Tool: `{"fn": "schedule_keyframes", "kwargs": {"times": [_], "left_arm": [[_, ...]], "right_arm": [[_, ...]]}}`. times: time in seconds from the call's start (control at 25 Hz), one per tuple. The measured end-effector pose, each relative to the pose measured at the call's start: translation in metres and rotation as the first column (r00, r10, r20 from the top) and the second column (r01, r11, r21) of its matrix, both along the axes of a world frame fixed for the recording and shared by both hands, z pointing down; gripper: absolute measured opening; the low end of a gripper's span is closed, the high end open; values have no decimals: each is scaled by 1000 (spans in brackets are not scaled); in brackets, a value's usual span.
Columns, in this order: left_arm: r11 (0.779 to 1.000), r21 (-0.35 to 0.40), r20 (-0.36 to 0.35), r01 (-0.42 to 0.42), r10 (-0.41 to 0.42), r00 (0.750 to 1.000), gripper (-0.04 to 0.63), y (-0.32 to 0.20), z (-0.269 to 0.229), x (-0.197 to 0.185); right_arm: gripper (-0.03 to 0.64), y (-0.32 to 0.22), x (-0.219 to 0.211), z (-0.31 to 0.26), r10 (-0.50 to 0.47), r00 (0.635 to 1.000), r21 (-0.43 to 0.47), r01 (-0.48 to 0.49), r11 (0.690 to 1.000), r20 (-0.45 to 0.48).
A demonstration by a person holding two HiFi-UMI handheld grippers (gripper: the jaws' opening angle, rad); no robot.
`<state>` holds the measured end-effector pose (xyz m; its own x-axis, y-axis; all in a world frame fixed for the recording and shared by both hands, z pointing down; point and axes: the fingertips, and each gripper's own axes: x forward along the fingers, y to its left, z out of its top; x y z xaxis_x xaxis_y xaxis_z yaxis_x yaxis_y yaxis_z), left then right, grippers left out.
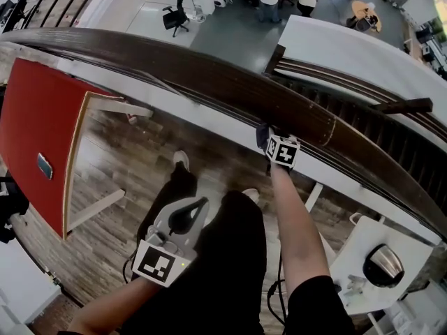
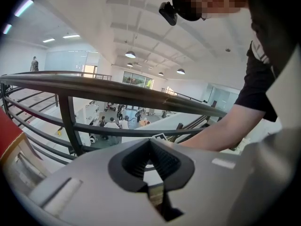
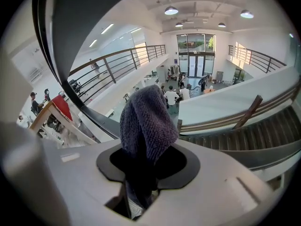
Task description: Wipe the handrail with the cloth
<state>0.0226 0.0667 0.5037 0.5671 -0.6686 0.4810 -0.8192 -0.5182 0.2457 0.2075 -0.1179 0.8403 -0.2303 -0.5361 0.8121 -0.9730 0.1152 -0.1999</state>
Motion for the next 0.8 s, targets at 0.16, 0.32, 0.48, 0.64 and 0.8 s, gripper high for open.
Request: {"fn": "schedule_keyframes", "kwargs": {"times": [0.16,0.32,0.48,0.64,0.8], "left_arm": [[1000,-9,1,-11,11,1000,-2,6,4,14],[1000,-8,-7,-27,27,1000,-2,8,5,29],[1000,-5,-6,-27,27,1000,-1,8,5,39],[999,1,-12,-42,42,999,-2,11,6,52],[998,3,-24,-62,62,998,-2,15,8,66]], "right_arm": [[127,4,12,-2,14,1000,9,-14,1000,18],[127,5,21,-3,10,1000,19,-10,1000,19],[127,9,31,-3,11,1000,25,-12,1000,22],[127,14,45,-3,24,999,22,-25,999,26],[127,19,63,-1,39,999,22,-39,999,25]]}}
